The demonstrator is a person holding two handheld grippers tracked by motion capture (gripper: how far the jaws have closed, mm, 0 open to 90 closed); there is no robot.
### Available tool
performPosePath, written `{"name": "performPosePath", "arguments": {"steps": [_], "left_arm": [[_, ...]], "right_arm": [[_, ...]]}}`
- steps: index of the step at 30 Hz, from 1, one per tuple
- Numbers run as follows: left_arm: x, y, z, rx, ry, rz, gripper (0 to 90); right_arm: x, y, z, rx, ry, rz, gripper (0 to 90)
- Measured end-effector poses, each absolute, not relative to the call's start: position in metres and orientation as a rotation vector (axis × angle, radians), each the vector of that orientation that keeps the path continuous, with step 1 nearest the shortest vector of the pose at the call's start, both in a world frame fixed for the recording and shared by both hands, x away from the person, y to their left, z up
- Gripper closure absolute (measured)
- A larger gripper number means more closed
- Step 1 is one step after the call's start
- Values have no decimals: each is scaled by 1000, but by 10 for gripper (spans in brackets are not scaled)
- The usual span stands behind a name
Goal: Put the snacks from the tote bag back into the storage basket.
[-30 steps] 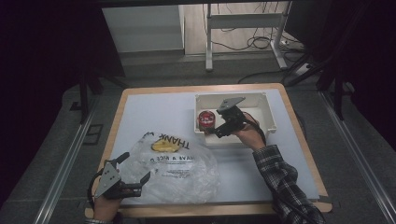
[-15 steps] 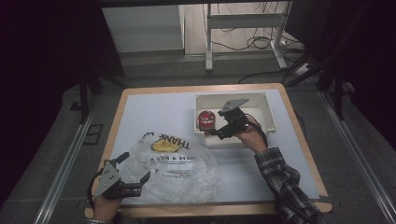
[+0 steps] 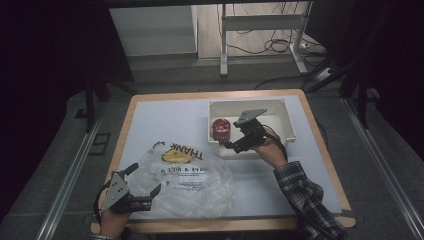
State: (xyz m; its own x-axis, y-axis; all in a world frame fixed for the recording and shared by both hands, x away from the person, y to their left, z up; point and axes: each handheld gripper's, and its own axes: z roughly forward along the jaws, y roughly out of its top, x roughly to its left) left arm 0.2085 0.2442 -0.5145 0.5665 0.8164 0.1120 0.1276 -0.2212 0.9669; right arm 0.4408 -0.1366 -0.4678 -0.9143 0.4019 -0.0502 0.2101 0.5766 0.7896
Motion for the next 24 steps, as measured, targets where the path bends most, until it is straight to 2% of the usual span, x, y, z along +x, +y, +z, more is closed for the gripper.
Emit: {"name": "performPosePath", "arguments": {"steps": [24], "left_arm": [[209, 246, -514, 1673, 804, 771, 9]], "right_arm": [[416, -152, -465, 514, 2543, 1316, 69]]}}
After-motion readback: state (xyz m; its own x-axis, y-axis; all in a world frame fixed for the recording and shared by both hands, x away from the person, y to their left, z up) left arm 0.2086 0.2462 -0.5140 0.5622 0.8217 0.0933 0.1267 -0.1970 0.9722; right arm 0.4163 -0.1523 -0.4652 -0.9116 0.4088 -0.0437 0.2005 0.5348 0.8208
